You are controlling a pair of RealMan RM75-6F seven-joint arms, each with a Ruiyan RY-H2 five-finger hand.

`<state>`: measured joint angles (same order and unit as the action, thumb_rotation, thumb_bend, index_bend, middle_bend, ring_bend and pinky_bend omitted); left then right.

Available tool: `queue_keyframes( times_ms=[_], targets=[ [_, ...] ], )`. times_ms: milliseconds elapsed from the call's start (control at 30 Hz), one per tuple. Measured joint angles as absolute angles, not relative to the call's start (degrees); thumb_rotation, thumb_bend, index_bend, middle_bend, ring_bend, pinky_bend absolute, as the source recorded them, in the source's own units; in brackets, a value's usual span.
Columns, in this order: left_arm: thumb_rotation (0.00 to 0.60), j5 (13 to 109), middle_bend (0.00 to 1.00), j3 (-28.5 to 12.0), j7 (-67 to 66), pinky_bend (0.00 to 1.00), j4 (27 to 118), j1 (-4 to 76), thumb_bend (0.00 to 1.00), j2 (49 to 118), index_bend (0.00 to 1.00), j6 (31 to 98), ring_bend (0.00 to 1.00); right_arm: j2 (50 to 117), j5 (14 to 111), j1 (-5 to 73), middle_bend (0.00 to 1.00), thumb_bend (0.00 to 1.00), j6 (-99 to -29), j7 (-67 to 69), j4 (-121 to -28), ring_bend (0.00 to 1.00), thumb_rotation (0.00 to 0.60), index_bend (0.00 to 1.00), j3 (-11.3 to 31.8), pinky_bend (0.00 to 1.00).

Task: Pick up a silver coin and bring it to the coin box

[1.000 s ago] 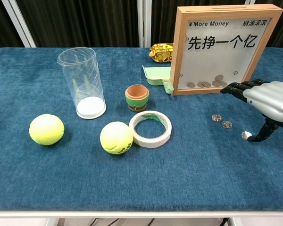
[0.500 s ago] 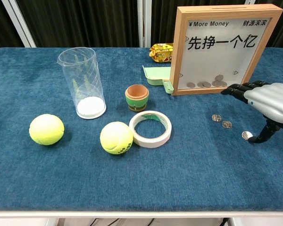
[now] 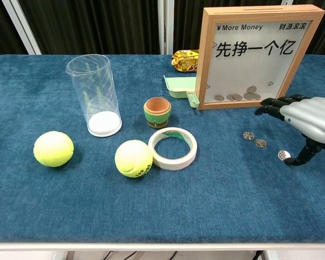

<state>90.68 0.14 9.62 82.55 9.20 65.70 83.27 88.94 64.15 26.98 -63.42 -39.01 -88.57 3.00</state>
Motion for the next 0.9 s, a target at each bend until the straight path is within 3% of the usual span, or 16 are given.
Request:
queue_keyframes(
  times_ms=[567,900],
  targets=[
    [0.6,90.63,0.02,0.26,9.67,0.0,82.7,9.33,0.15,65.53,0.05,82.81,0.0,88.57,63.28,27.39,0.0,0.06,-62.92,-39.13,-88.93,0.0,0.6,0.42,2.45,0.0],
    [0.6,90.58,0.02,0.3,9.79,0.0,82.65,9.36,0.15,65.5,0.05,82.64,0.0,88.12,61.88,27.69,0.0,0.05,-62.36,-39.18,-89.61,0.0,0.6,0.45,2.36,0.0]
  ],
)
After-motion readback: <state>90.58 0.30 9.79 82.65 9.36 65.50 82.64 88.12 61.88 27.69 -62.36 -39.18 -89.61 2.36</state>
